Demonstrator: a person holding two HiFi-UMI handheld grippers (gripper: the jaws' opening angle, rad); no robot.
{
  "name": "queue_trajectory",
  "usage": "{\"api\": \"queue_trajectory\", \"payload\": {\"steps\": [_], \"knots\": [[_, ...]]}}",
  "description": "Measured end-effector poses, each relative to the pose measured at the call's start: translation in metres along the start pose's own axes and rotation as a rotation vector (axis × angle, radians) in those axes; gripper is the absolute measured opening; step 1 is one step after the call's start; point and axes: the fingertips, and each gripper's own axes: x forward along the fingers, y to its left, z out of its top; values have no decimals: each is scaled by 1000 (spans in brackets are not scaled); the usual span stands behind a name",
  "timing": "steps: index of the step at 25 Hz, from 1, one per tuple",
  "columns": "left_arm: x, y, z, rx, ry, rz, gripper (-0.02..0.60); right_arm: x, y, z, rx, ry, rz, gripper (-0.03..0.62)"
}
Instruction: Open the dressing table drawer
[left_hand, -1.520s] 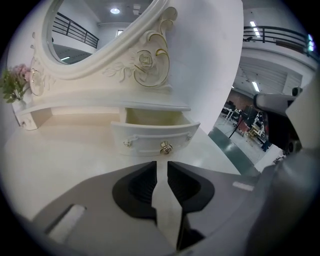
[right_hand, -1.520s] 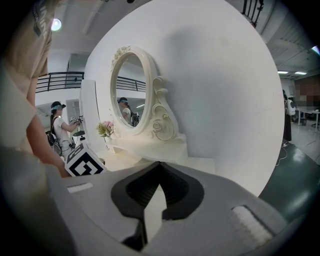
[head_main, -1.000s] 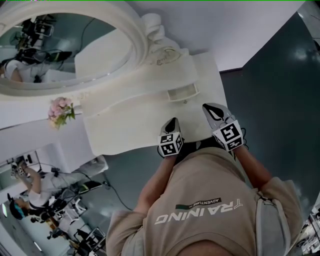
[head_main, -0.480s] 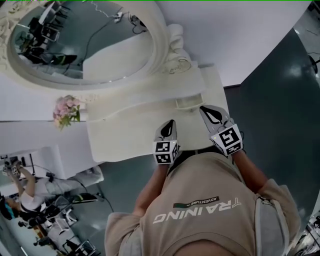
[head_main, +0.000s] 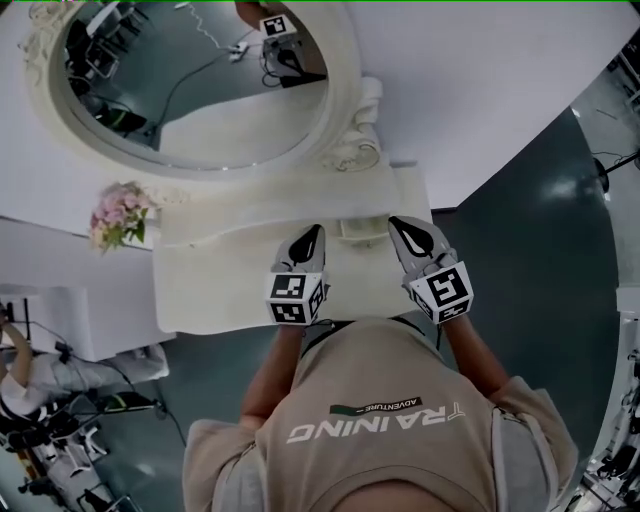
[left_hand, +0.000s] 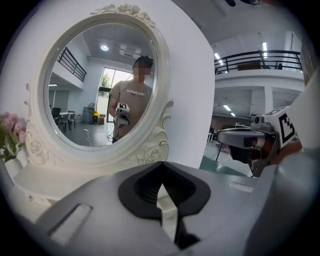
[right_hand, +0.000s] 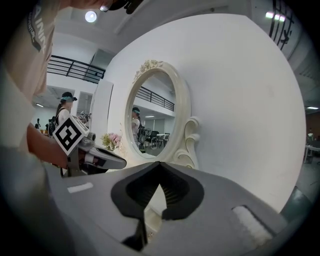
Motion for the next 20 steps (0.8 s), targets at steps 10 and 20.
{"api": "queue_trajectory", "payload": {"steps": [10,20], "knots": [[-17,6,58,105,-136,-14,18,-1,8,46,-91,-53,-18,3],[-36,-5,89,117,-212,-22,17,-18,12,68,-64,-109,-27,3]]}}
